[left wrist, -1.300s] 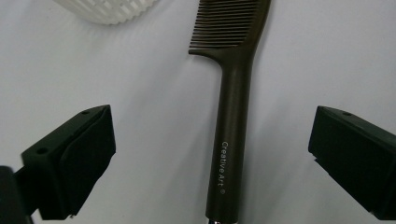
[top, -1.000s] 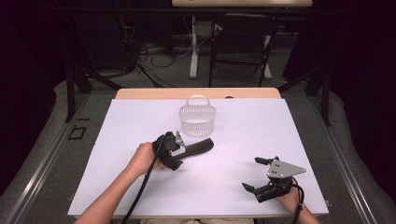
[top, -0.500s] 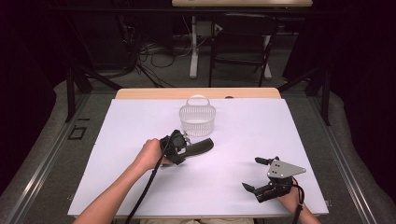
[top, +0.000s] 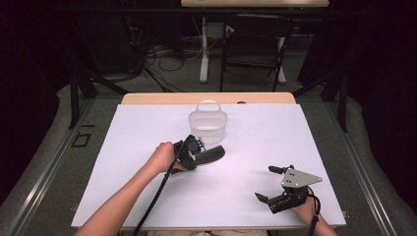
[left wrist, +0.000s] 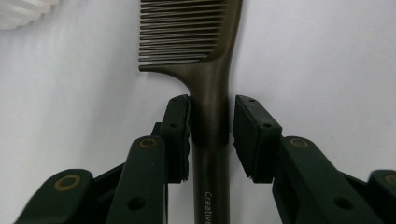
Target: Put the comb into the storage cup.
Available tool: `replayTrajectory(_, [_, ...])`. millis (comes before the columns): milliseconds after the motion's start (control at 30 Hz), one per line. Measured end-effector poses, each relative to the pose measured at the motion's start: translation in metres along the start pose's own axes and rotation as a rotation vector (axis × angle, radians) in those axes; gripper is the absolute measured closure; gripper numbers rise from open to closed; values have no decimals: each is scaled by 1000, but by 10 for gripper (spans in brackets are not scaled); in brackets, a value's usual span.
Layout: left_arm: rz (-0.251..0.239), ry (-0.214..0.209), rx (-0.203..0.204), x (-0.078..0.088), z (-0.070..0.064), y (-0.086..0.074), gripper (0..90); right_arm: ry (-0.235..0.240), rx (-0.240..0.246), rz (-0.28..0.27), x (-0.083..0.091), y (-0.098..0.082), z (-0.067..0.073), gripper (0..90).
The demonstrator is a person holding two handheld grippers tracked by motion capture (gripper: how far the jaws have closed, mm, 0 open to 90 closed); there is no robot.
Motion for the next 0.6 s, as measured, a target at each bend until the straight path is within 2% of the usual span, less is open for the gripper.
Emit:
replayTrajectory(267, [2,-19,-23,1,0,0,722,-1,2,2,0,0,0,15])
replayTrajectory(367, [-4,-7,-27,1,-2,1,723,-2,2,4,1,0,1,15])
replayTrajectory(600, [-38,8,-36,13,-10,1,724,-5,2,-2,1,0,0,15])
Point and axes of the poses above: each handheld gripper's, and its own axes: x roughly backward along the jaws, y roughly out of its top, z roughly to its left, the point moved 5 cm from there along -x, roughly forward along the jaws, and after that the axes turned 10 degrees about -x, right-handed, at the moved point
